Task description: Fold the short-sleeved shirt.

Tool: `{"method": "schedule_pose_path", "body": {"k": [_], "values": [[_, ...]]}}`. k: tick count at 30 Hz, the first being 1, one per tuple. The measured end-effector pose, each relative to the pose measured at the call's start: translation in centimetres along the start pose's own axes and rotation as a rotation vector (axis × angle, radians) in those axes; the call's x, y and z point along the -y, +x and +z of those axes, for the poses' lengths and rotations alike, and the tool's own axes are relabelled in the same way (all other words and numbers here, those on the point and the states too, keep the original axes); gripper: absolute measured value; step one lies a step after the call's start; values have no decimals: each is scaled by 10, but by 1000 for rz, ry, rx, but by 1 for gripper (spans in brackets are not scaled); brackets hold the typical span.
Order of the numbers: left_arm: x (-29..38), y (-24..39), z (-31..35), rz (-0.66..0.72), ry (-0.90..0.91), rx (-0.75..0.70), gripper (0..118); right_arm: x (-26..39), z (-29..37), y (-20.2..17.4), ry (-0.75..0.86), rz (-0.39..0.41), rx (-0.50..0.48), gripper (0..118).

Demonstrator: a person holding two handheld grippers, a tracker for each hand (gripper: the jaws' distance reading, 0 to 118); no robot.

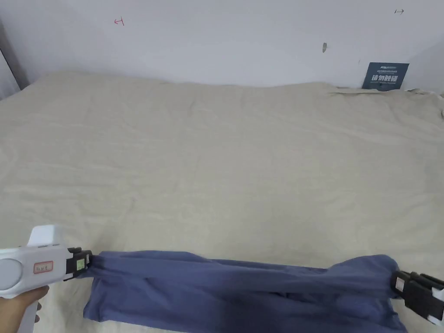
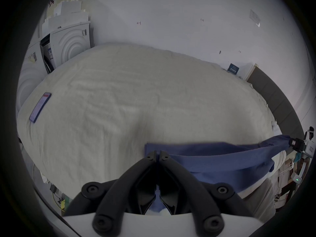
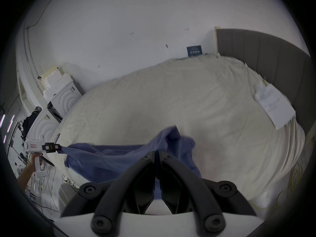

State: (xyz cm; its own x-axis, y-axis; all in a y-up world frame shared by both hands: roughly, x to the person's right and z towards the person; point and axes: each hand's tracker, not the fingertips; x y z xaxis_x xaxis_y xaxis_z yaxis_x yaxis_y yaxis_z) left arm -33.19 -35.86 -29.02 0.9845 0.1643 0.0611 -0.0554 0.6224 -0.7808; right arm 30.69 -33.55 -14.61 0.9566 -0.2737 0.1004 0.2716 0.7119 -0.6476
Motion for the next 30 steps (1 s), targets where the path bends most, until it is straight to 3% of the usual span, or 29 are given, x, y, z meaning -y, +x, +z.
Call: {"method": "schedule_pose_path", "body": {"k": [9,18,20,23,24,25,30], "values": [[53,-3,-7,-30,-69,-42,0,65,-21,7,-125,-60,107,2],[73,2,-34,-107,-104,-124,3,87,-59,3,-193,-31,225,4],[72,4,-33,-98,-104,-127,17,83,-53,-2,-186,-23,226,15],[65,5,-22,-51,-94,-95,73,73,-40,-8,-156,-7,206,68],[61,6,-18,-40,-85,-81,87,67,-36,-11,-146,2,205,84],[58,7,-15,-30,-68,-84,100,60,-29,-15,-128,8,199,90],[36,19,8,-19,50,-112,102,20,2,-44,51,54,179,92]]}}
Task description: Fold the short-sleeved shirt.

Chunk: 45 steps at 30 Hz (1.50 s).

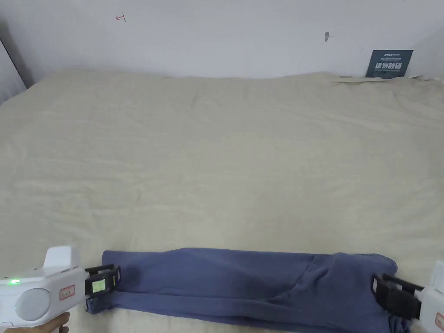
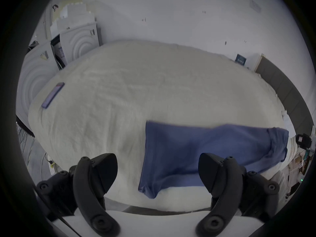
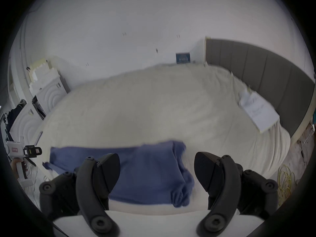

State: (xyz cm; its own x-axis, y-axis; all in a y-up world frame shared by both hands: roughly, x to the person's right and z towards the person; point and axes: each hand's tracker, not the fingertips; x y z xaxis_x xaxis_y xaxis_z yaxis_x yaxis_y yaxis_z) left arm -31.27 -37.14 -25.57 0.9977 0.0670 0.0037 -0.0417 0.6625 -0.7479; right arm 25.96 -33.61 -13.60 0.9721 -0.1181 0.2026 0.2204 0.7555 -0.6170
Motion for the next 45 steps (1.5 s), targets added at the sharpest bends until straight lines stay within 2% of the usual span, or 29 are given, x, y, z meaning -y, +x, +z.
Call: {"method": "schedule_pose_path", "body": {"k": [7,11,13,14,17,19,20,21,23,24,28,30,33,37,45], "values": [[-40,30,42,-35,227,8,112,-53,36,-45,240,33,-16,93],[-50,54,62,-78,342,10,110,-64,46,-70,354,85,21,94],[-50,61,63,-74,401,11,104,-64,49,-81,415,105,35,94],[-49,64,62,-75,428,20,99,-64,51,-85,431,112,46,94],[-44,75,63,-72,476,35,72,-62,51,-91,460,110,68,94],[-38,80,63,-76,530,60,47,-60,50,-92,481,105,71,86],[-36,83,64,-76,540,70,32,-59,51,-94,493,105,81,78],[-34,84,64,-72,551,90,13,-58,52,-95,498,107,84,60],[-31,86,65,-78,563,120,1,-59,50,-93,496,103,71,16],[-30,87,65,-78,563,125,0,-58,50,-94,496,101,66,0],[-31,87,65,-91,533,168,0,-56,48,-96,501,110,67,0],[-31,85,64,-82,527,176,0,-55,51,-97,499,115,34,0],[-31,80,62,-70,511,176,0,-54,51,-101,505,142,55,0],[-31,70,59,-53,483,175,0,-55,49,-101,497,138,44,0],[-45,8,35,108,284,340,0,-58,40,-95,466,142,61,0]]}}
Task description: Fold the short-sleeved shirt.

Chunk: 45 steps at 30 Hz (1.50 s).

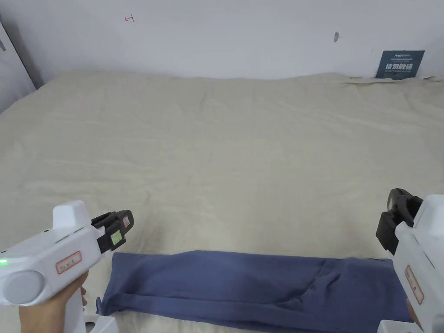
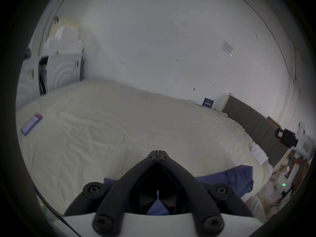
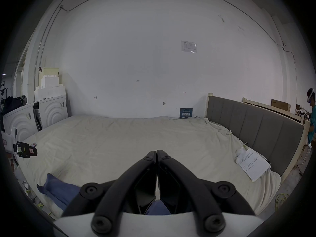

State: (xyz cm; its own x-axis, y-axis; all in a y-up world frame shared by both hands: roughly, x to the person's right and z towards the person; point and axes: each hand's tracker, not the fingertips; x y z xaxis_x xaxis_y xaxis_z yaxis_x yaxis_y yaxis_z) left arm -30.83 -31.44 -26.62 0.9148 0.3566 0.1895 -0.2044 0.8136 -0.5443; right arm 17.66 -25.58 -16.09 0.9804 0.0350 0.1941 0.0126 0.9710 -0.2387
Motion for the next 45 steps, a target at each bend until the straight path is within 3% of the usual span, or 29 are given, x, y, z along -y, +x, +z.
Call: {"method": "schedule_pose_path", "body": {"k": [7,14,16,19,21,29,31,33,35,39,45], "values": [[-6,-76,-23,171,-230,30,0,5,-14,0,-48,5,10,0],[14,-111,-44,296,-380,65,5,8,-20,-4,-86,-4,12,0],[22,-116,-52,348,-431,61,21,10,-23,-3,-104,-21,8,0],[31,-118,-60,345,-457,45,62,17,-26,2,-128,-37,12,0],[36,-118,-65,337,-482,32,71,19,-27,3,-138,-41,15,0],[47,-113,-76,326,-499,49,69,26,-30,9,-164,-39,22,0],[47,-113,-78,317,-500,51,58,27,-28,10,-166,-43,23,0],[47,-116,-79,326,-503,50,33,27,-29,11,-167,-43,25,0],[46,-115,-79,316,-505,50,17,28,-28,12,-169,-41,25,0],[50,-108,-84,289,-527,75,9,30,-28,13,-176,-44,25,0],[43,-101,-81,191,-524,34,7,31,-26,15,-178,-54,26,0]]}}
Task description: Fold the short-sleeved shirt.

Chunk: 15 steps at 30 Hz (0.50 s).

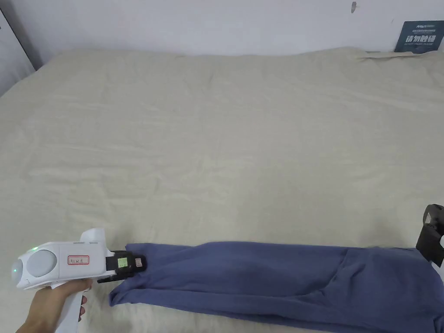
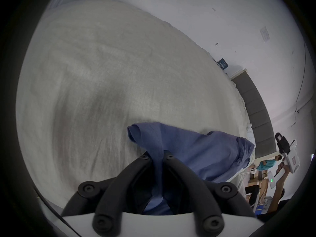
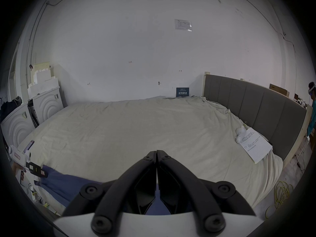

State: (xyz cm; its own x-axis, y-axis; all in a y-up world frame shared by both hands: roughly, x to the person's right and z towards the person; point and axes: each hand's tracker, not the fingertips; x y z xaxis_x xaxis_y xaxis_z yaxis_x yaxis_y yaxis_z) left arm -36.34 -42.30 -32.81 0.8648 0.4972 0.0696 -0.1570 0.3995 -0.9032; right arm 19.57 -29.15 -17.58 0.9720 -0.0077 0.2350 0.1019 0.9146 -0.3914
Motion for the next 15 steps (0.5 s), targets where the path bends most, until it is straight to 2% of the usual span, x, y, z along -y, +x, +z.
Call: {"method": "schedule_pose_path", "body": {"k": [10,15], "values": [[-30,7,43,-62,17,-54,6,-5,4,5,12,2,-2,0],[-36,-4,66,-29,51,-115,6,-6,5,8,18,2,-9,0]]}}
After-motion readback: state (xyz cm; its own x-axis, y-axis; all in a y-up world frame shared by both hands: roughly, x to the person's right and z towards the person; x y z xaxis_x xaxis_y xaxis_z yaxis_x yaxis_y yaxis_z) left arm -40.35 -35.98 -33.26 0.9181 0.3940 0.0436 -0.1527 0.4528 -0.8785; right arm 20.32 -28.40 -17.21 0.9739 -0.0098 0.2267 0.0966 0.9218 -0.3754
